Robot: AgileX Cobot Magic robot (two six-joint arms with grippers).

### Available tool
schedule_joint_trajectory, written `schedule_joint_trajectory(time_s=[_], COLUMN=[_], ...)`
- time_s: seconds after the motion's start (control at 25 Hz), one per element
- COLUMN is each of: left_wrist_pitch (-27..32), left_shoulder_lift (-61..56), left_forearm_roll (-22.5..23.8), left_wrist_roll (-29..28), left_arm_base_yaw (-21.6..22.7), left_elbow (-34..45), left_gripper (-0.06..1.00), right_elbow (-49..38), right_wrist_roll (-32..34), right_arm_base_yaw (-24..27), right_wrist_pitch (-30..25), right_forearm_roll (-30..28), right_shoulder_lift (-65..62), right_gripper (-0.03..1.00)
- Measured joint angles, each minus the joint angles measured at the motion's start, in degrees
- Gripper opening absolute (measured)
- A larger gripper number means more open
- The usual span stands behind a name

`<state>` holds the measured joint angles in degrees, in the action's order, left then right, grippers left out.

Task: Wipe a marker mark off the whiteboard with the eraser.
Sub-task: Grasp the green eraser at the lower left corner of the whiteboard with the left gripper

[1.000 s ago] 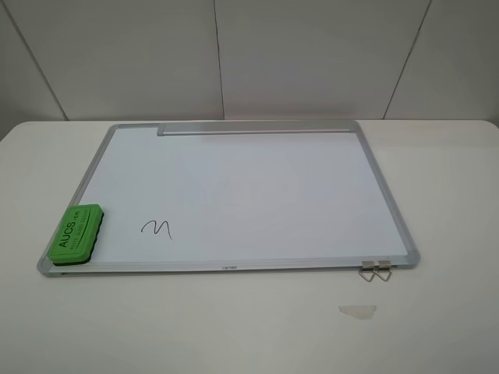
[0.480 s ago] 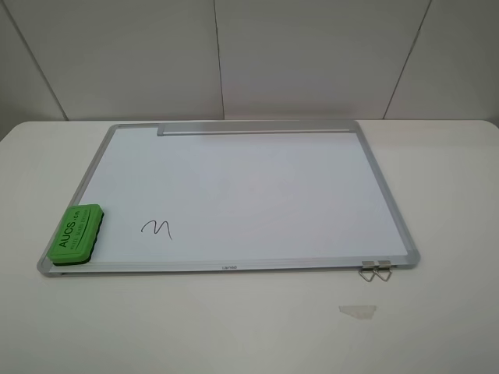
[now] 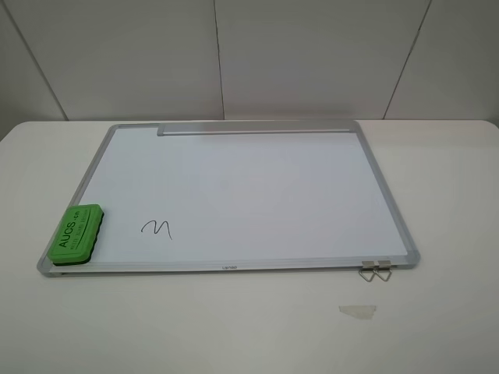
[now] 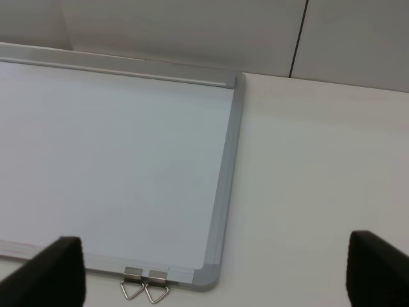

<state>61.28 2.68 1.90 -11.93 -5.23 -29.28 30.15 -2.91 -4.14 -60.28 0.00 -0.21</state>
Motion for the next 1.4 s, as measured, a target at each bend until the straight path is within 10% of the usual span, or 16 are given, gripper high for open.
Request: schedule_joint_trajectory(time_s=[0.96, 1.4], left_wrist_pitch=[5.0, -4.7], left_shoulder_lift=[63.6, 80.5], left_forearm_roll=[0.9, 0.9], left_wrist_roll=[-8.2, -8.3], left_arm_base_yaw=[0.0, 0.0], left_elbow=[-23.7, -23.7], left_gripper=[0.77, 0.78], right_elbow=[0.0, 0.0], right_wrist_roll=[0.0, 0.0], right_arm_base_yaw=[0.0, 0.0], right_wrist_pitch=[0.0, 0.0], right_forearm_roll=[0.0, 0.0], right_shoulder_lift=[0.0, 0.0], right_gripper=[0.82, 0.82])
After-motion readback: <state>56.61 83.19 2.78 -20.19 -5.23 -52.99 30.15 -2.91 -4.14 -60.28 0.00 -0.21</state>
